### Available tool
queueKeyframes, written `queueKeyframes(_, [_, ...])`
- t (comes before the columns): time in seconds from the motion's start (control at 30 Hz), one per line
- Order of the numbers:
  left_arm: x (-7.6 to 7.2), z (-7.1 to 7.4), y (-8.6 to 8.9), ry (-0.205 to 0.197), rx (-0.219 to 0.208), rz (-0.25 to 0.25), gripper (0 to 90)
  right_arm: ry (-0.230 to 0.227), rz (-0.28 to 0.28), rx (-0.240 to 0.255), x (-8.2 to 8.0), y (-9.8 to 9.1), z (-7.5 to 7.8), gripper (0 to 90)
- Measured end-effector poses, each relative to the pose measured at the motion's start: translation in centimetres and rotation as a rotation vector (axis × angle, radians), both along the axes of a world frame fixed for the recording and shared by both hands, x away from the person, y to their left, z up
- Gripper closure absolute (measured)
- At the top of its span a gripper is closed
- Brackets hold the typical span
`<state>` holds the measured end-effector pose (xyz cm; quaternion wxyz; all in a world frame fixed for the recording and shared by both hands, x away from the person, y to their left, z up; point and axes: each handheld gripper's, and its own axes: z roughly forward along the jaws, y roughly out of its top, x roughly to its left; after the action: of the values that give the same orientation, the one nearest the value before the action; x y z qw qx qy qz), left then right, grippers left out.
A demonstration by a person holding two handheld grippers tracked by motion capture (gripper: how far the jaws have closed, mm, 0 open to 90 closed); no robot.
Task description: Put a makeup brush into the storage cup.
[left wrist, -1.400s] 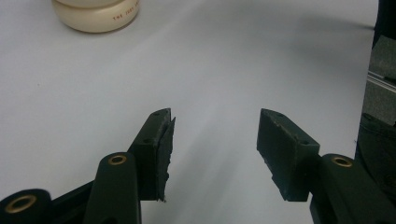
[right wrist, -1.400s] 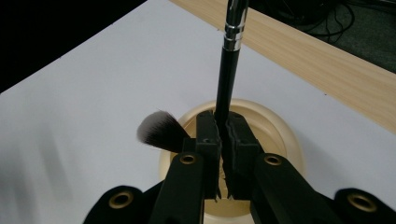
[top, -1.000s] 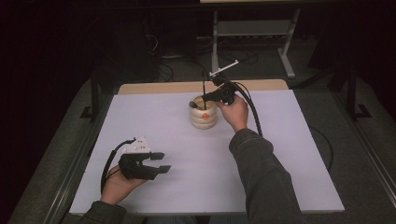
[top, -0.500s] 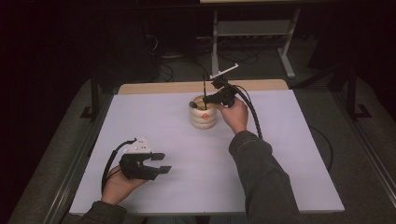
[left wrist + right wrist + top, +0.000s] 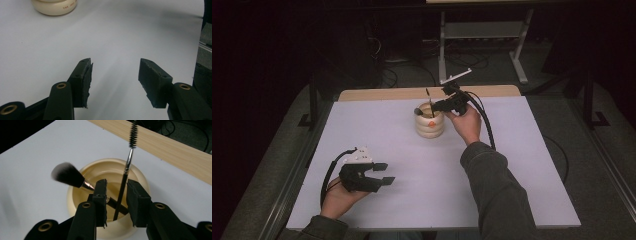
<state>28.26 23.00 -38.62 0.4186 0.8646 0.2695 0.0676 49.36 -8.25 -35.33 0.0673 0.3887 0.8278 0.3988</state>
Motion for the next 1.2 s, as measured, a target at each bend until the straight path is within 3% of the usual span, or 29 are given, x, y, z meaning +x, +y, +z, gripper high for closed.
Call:
queueKeyframes(0.57, [0.1, -0.1, 0.0, 0.010, -0.015, 0.014, 39.9, -0.017, 0.021, 0.046, -2.2, -2.7, 0.3, 53.9])
queueKeyframes(0.7, [0.2, -0.1, -0.1, 0.010, -0.016, 0.014, 39.4, 0.003, 0.006, 0.072, -2.9, -3.3, 0.4, 50.4])
queueKeyframes(1.2, [0.3, 0.2, 0.2, 0.002, -0.038, 0.034, 35.3, -0.017, 0.010, 0.073, -4.9, -5.1, 0.2, 37.6])
